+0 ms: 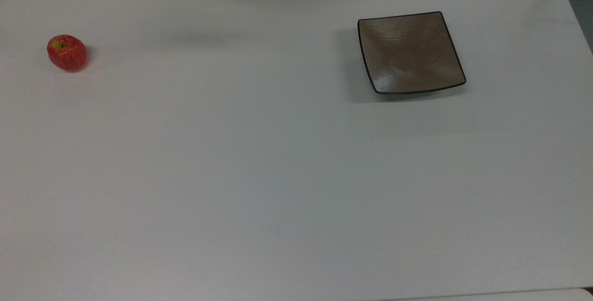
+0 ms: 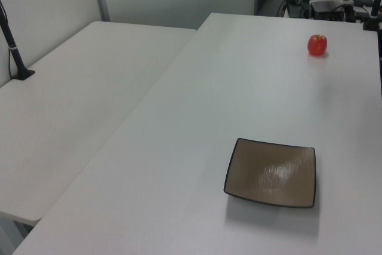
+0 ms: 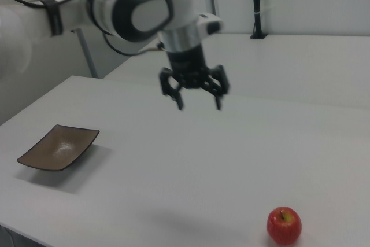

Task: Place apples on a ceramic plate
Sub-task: 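Lower the gripper over the red apple and close on it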

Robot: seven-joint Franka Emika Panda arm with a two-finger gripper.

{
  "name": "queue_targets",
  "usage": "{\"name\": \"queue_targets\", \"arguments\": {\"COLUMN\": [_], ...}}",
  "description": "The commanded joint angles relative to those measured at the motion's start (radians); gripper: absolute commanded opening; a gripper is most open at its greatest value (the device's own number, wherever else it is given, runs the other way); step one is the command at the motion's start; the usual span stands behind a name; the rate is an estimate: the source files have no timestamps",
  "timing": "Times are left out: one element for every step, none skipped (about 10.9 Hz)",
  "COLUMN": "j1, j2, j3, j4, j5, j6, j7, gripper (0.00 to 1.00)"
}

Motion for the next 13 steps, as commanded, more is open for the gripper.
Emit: {"name": "queue_targets", "arguments": {"j1": [-0.057, -0.073, -0.085, -0.097, -0.113, -0.125, -0.133, -0.136, -0.140, -0.142, -0.146, -0.149, -0.151], "j2": [0.085, 0.114, 0.132, 0.145, 0.157, 0.171, 0.198, 0.217, 0.241, 0.270, 0.278, 0.288, 0.300], "j3": [-0.051, -0.069, -0.089, -0.101, -0.109, -0.114, -0.114, -0.120, -0.124, -0.126, -0.126, -0.126, -0.126], "j4": [-0.014, -0.038, -0.070, -0.104, -0.130, -0.148, -0.167, -0.179, -0.181, -0.179, -0.187, -0.205, -0.217], "j5": [-0.045, -0.047, -0.047, -0.047, -0.047, -0.047, -0.047, -0.047, -0.047, -0.050, -0.056, -0.074, -0.097], "j6": [0.122, 0.176, 0.245, 0.302, 0.334, 0.351, 0.386, 0.415, 0.429, 0.445, 0.483, 0.520, 0.556], "j7": [-0.082, -0.101, -0.117, -0.140, -0.164, -0.202, -0.230, -0.235, -0.237, -0.237, -0.238, -0.238, -0.237], "gripper": [1.00, 1.00, 1.00, 1.00, 1.00, 1.00, 1.00, 1.00, 1.00, 1.00, 1.00, 1.00, 1.00]}}
